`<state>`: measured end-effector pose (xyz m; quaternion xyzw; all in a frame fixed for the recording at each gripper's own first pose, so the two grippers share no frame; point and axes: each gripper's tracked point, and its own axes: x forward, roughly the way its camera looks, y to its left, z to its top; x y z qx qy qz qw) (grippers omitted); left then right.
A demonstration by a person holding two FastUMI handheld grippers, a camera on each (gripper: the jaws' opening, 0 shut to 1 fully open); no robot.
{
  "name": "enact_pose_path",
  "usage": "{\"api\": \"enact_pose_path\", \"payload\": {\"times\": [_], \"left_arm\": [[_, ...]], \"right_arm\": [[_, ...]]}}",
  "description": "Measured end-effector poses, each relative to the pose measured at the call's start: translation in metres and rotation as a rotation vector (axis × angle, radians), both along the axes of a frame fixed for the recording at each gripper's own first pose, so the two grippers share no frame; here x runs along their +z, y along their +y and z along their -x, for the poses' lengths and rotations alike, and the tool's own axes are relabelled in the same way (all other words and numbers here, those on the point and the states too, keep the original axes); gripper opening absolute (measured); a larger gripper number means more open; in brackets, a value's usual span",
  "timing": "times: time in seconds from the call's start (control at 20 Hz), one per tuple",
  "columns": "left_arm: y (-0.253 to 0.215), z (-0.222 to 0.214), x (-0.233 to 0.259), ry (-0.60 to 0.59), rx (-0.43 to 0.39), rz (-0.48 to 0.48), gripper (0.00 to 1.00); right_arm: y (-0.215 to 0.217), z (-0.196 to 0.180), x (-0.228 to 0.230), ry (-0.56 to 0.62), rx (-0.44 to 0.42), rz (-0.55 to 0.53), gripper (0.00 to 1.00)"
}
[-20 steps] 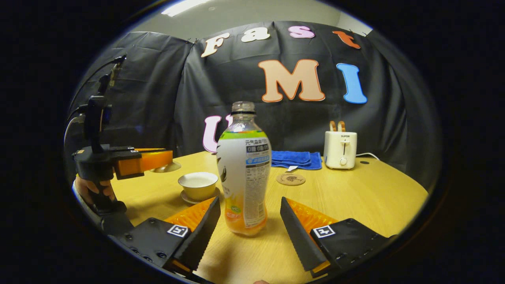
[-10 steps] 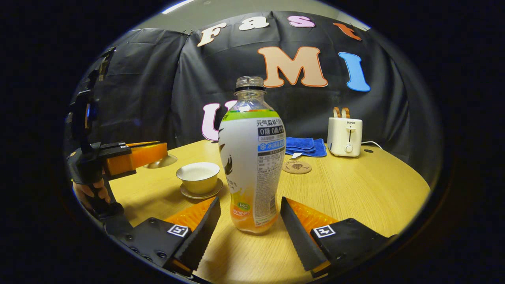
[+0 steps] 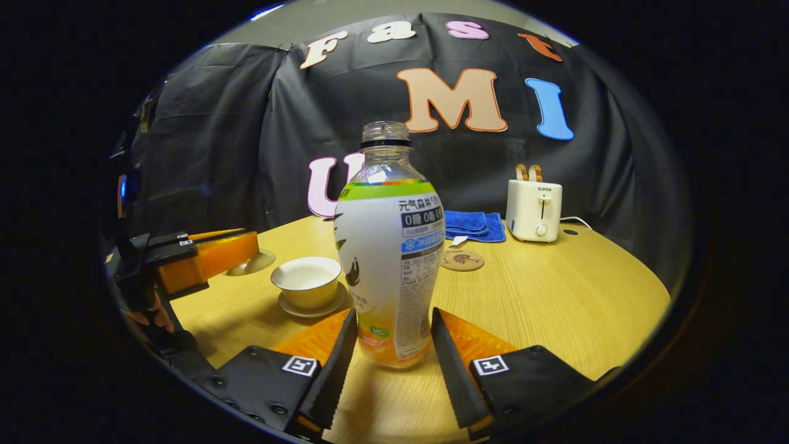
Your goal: Open the teacup lid with one hand, grasp the water bottle and pour water into the teacup with the other hand; after pouring, place the water bottle on the coaster and then close the teacup lid.
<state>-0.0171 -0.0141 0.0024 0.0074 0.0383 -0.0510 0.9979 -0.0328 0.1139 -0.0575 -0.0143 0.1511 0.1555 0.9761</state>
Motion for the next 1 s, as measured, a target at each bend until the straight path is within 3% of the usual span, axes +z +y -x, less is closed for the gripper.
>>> {"api": "enact_pose_path", "payload": {"times": [0.1,0.2,0.25,0.3,0.6,0.7,0.75,1.0], "left_arm": [[0.000,0.000,-0.001,0.004,-0.002,0.006,0.23],[0.001,0.001,-0.002,0.003,-0.002,0.008,0.23],[0.002,0.001,-0.002,0.002,-0.002,0.008,0.23],[0.002,0.000,0.000,0.000,-0.001,0.007,0.23],[0.005,-0.001,-0.001,-0.003,-0.002,0.009,0.23],[0.005,-0.001,-0.003,0.001,-0.002,0.020,0.23],[0.005,-0.001,-0.005,0.003,-0.001,0.025,0.23],[0.008,0.000,-0.009,0.012,0.002,0.034,0.23]], "right_arm": [[0.000,-0.001,0.000,-0.006,-0.002,0.004,0.77],[0.003,0.001,0.000,-0.009,0.007,0.016,0.69],[0.004,0.002,0.002,-0.015,0.009,0.025,0.72],[0.005,0.002,0.001,-0.020,0.013,0.036,0.68],[0.010,0.003,0.010,-0.064,0.034,0.085,0.72],[0.008,0.001,0.009,-0.069,0.029,0.117,0.59],[0.008,0.000,0.009,-0.069,0.028,0.128,0.63],[0.001,0.006,0.008,-0.054,0.013,0.096,0.59]]}}
